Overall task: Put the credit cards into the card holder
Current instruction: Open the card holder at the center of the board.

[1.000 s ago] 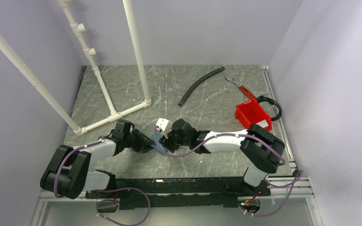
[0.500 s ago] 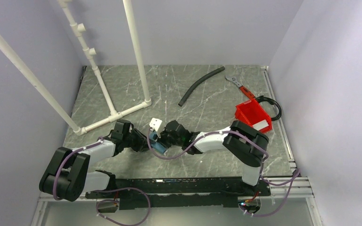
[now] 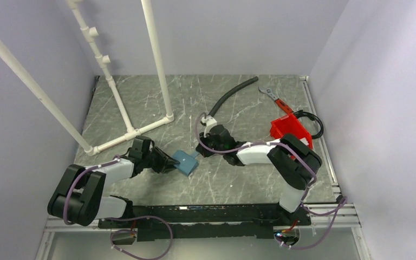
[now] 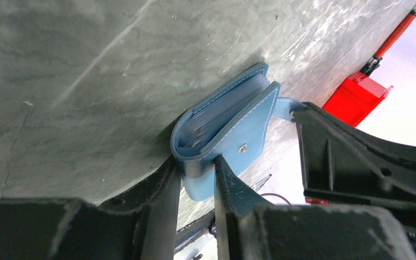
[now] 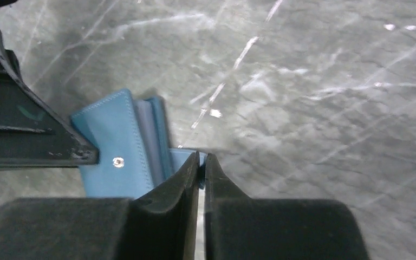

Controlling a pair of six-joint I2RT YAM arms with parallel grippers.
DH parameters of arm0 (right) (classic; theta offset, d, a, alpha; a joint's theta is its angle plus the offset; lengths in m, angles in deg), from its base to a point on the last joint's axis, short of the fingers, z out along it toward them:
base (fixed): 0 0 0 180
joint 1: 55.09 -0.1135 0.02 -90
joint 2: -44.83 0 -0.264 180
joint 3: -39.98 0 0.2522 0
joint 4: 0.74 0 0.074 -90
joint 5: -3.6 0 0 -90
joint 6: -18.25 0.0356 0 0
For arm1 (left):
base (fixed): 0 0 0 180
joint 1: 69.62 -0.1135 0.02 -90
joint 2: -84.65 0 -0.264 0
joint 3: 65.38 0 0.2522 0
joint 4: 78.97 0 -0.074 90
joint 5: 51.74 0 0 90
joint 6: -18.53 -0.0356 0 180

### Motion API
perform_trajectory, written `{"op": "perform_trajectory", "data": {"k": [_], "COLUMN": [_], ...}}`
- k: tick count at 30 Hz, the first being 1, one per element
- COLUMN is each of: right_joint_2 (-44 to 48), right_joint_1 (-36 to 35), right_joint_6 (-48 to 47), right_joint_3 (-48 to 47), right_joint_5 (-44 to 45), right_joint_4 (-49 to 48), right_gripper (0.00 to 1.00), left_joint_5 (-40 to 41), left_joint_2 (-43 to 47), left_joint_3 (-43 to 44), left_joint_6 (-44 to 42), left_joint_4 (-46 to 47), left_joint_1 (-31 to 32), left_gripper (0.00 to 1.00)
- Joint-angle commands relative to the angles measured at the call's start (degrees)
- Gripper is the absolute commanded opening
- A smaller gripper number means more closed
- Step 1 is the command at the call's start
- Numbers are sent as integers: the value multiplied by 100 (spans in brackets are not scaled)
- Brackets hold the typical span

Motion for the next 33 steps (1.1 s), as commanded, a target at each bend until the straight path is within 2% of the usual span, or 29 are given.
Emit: {"op": "perform_trajectory", "data": {"k": [1,3,5,11,14,16,19,23,27,30,33], "right_joint_2": [181,-255,-443,614,1048,1038,635,132,-332,-578,-1017], "right_joint_1": [-306,-161,-193,-184,-401,-543,-569,-282,515,638,634], "right_joint_6": [-212,-23,-110,-229,-471,-472,211,882,1469,1014,1109], "right_joint_3": [-1061,-1808,-2107,-1440,-1365,-1375,-1300,-1216,-835,-981,-1105], "right_joint_5": [521,1391,2057,678,-145,-1019,-2025,-2182,-2404,-2132,-2751], "right_joint_4": [2150,3579,4235,3710,3425,3104,2291,1339,323,700,570], "right_gripper": [19,37,46,56,55,49,42,42,36,36,37], "left_joint_5": [928,963,1003,990,990,974,983,950,888,889,839], "left_joint_2": [-274,-201,-121,16,16,-11,-106,-171,-156,-98,-41], "left_joint_3": [-335,-334,-304,-276,-300,-311,-255,-268,-281,-274,-293], "left_joint_6": [-266,-299,-320,-347,-328,-318,-360,-326,-295,-347,-381], "left_joint_4": [-1038,-1068,-1152,-1227,-1211,-1134,-1153,-1052,-982,-1015,-943], "left_joint_1": [-20,-20,-20,-20,-20,-20,-20,-20,-20,-20,-20], "left_gripper": [1,2,4,6,6,7,7,6,7,8,10]}}
